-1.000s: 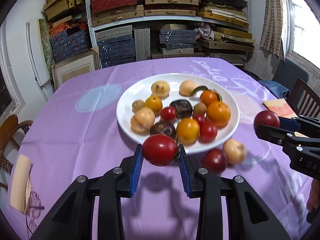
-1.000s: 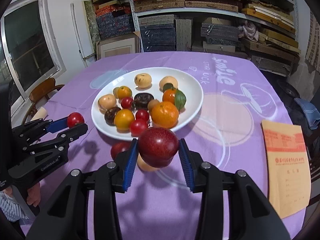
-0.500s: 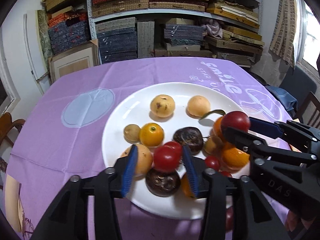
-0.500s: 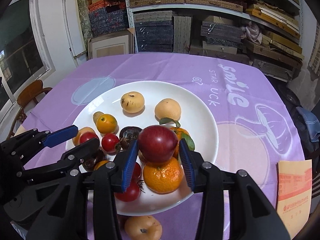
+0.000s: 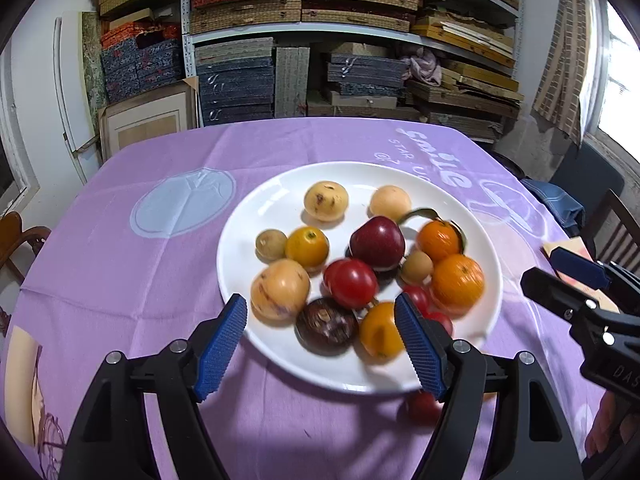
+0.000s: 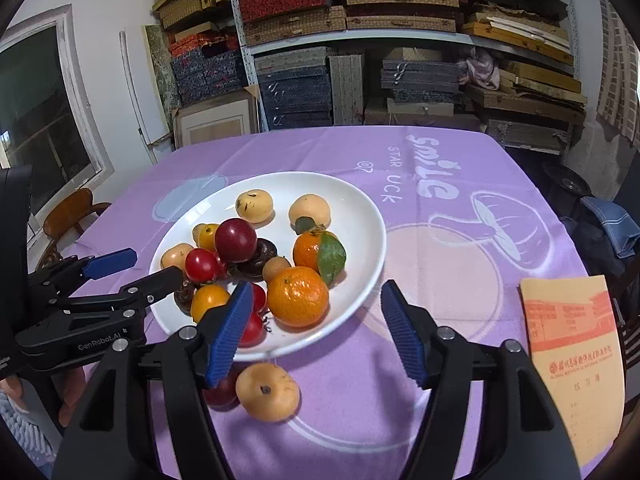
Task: Organize fruits
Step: 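Lower both held fruits onto the white plate and open both tools, then move the left tool to the last dark red plum and grasp it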
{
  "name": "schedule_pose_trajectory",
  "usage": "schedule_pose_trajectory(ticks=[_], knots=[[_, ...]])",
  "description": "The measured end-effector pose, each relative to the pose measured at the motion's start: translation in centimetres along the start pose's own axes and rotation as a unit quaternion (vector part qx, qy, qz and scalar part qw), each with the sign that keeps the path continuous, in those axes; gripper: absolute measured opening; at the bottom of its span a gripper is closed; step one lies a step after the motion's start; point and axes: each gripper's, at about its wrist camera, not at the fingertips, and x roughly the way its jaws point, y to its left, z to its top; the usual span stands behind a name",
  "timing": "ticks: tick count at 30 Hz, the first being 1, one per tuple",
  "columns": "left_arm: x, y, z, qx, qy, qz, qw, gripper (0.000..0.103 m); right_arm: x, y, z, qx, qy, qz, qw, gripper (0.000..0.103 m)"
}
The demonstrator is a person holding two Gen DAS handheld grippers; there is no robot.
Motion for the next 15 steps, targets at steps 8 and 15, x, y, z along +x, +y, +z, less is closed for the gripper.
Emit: schedule_pose_trajectory(ticks=[8,15], knots=[[-2.1,-2.7,-3.9,0.025,0.000,-0.026,0.9994,0.077,-4.2,-1.8,-3.2,0.019,-0.035,-0.021,0.999,0.080],[-2.3,-4.4,-6.2,0.035,-0.002,-0.010,0.9993,0.077,-4.5,-3.6,-4.4,0.047,-0.026,-0.009,0.999,0.081]])
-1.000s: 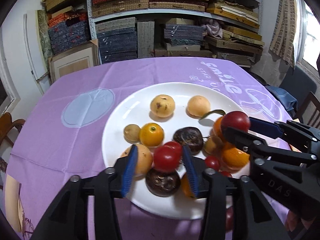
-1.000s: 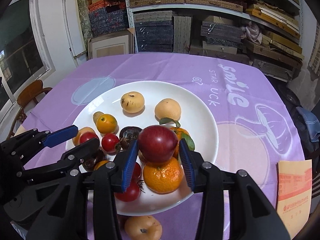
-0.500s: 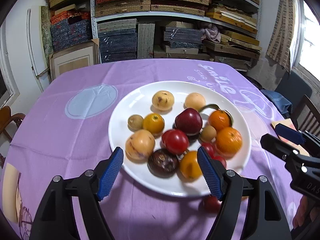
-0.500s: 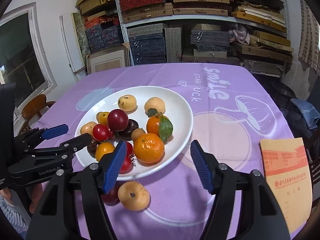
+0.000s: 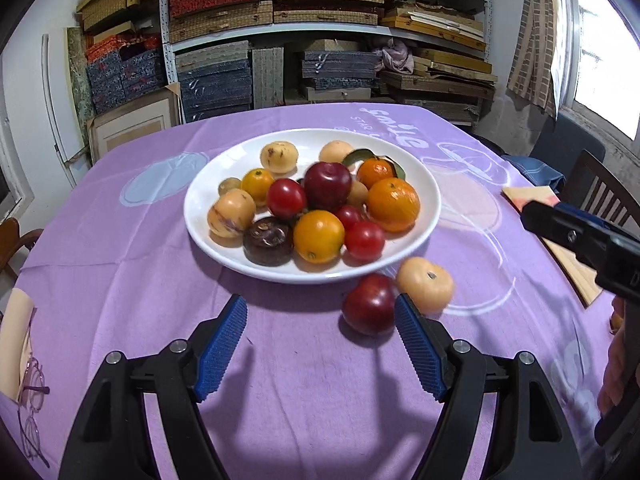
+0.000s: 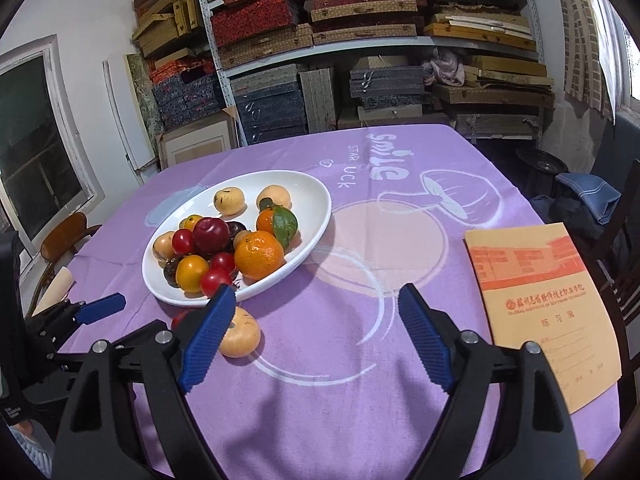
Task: Organize fruits
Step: 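Move the left tool to the last dark red plum and grasp it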
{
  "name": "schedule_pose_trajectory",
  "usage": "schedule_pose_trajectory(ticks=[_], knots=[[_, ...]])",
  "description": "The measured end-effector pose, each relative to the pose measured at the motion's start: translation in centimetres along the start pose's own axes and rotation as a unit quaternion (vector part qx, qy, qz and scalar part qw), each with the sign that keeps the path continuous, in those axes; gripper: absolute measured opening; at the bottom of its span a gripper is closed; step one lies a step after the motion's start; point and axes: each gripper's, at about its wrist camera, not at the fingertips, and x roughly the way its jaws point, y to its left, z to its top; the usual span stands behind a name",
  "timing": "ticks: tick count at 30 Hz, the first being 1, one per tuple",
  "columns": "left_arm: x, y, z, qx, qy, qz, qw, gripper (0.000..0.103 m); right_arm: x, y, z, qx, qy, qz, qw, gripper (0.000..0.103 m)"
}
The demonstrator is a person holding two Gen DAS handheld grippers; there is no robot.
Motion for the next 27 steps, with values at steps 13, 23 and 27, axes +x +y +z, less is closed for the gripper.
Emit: schedule_pose_trajectory(ticks=[13,23,27], knots=[[2.8,-1.2,0.5,0.003,0.012,0.013,0.9998,0.081,-0.5,-0.5,0.5,0.011,-0.004,0.014,1.000,0.082],[4.4,-1.2,1.0,-0.019,0.031,0.003,0.9993,0.083,-0.4,-0.4,0.4,0.012,0.000,0.016,1.000,0.083],[4.4,-1.1,0.7,-0.015,0.041,-0.020,0.9988,0.067,-0.3,-0.3,0.3,0.016,0.000,0.018,1.000,0.083]])
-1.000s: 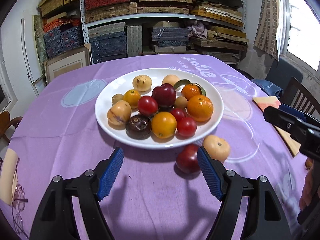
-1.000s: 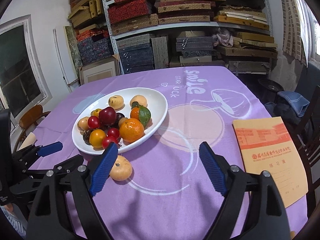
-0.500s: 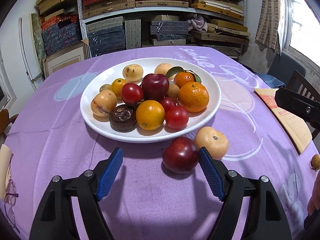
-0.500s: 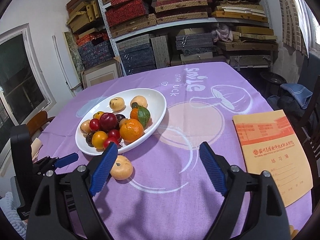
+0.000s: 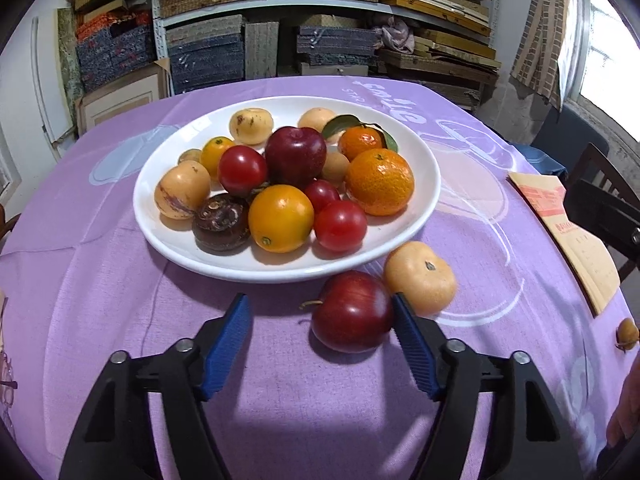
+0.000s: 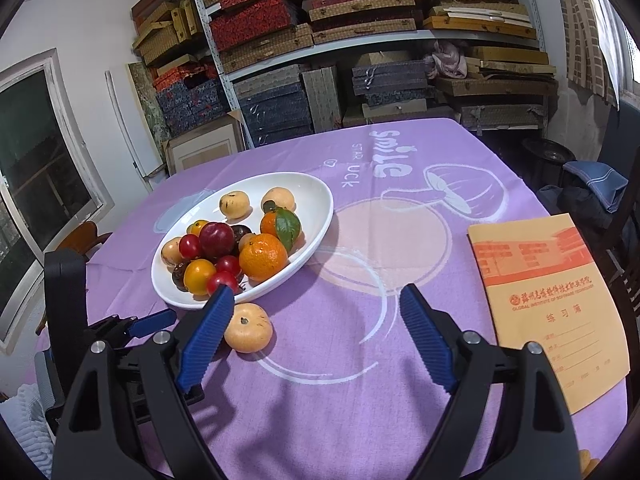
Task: Organize fruits
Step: 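Move the left tool to the last dark red plum and grasp it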
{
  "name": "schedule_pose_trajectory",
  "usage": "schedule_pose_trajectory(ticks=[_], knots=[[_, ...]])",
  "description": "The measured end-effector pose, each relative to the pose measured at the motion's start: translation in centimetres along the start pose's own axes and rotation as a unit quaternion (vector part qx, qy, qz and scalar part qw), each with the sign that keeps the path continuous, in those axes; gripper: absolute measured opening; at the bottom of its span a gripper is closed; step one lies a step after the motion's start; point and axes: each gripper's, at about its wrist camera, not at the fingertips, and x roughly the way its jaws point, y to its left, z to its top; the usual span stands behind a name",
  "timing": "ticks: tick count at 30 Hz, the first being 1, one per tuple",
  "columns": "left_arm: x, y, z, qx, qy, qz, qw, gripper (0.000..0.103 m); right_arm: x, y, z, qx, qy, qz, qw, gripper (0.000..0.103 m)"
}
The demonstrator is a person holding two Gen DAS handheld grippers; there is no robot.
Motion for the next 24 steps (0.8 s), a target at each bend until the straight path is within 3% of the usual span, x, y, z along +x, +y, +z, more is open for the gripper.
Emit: schedule_pose_trajectory(ticks=[5,13,24], knots=[[0.0,-0.6,-0.2,0.014,0.001,-0.022,0.9996,0.047,0.3,0.0,-0.2,0.005,0.002,0.002,1.000,0.083],[0.5,-0.2,0.2,0.003,0.001,-0.056,0.9984,0.040,0.8,0.4,-0.5,-0.009,0.018,0.002,1.000,0.083],[-2.4,0.6,-1.7,0.040,-0.022,-0.021,0.9987,0.040,3.5,3.4,-2.3,-0.071,0.076,0.015,0.994,0.083]])
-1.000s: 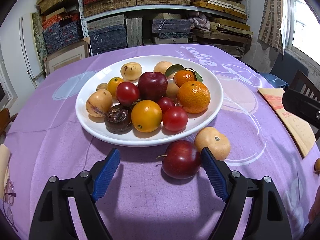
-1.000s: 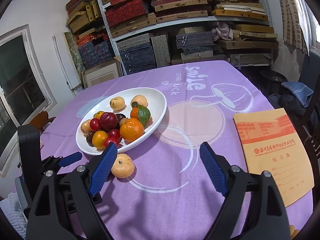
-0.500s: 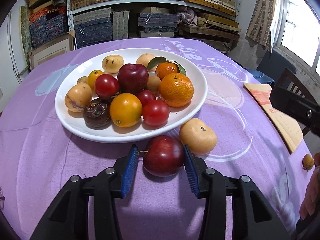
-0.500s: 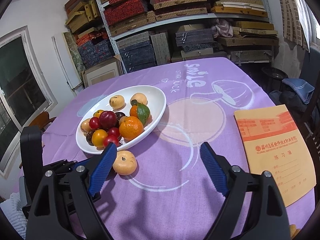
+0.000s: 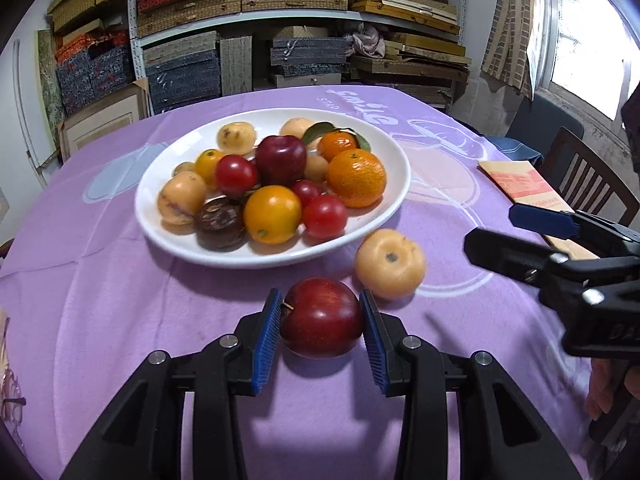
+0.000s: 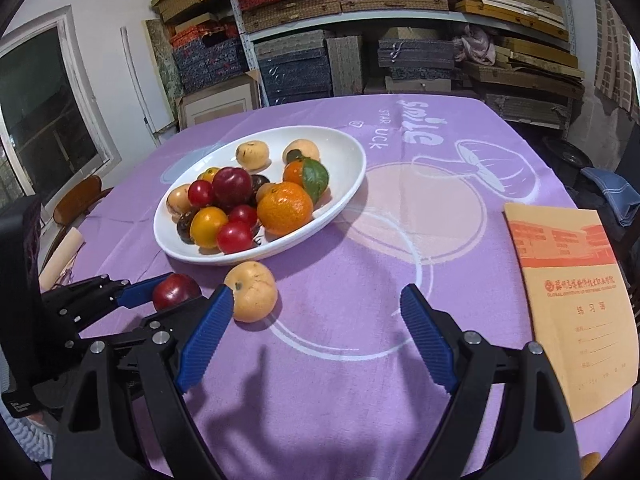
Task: Organize fruits
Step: 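Move the left tool to the last dark red plum and grasp it, then grasp the pale tan fruit with right tool while left tool holds the plum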
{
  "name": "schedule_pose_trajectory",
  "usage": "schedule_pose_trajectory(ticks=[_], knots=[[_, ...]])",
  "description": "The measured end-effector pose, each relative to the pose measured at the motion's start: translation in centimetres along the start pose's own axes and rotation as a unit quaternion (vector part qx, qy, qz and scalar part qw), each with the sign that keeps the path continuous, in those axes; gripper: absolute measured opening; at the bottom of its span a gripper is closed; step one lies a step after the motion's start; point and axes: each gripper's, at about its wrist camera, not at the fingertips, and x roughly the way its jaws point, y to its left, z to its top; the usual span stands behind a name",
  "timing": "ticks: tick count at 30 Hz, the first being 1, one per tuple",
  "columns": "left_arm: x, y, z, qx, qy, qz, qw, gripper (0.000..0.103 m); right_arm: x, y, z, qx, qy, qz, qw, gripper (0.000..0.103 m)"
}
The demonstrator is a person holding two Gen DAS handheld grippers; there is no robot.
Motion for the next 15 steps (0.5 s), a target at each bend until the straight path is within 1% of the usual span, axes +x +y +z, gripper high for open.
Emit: schedule_pose_trajectory(ticks=[5,6,8,9,12,13,14,15], knots=[[-1.7,2.4,-1.1,-0.022,-0.002,0.011,0.9997,0.040,1.6,3.0,0.2,-0.049,0.017,-0.003,0.999,0.082],[-1.9,2.9,-1.2,-0.027,-0.002,0.014,0.9995,0.040,1.9,3.5,0.2,-0.055,0.021,-0.003,0.998,0.081],[-2.3,3.7,-1.5,-0.034,-0.005,0.019,0.9992,0.040,2.9,4.2,0.5,-0.065,0.036,-0.001,0.997,0.073],[-2.4,4.0,-1.6,-0.037,-0.005,0.019,0.9991,0.040,3.4,4.5,0.6,-0.067,0.046,-0.001,0.997,0.071],[-2.5,4.6,-1.7,-0.046,-0.003,0.015,0.9988,0.040,4.6,4.6,0.6,-0.059,0.059,0.003,0.996,0.068],[-2.5,4.7,-1.7,-0.047,-0.004,0.014,0.9988,0.040,4.8,4.5,0.6,-0.058,0.063,0.004,0.996,0.061],[-2.6,4.7,-1.7,-0.047,-0.005,0.014,0.9988,0.040,5.1,4.5,0.6,-0.058,0.066,0.004,0.996,0.050],[-2.6,4.7,-1.8,-0.047,-0.005,0.014,0.9988,0.040,5.3,4.4,0.6,-0.057,0.068,0.000,0.996,0.046]])
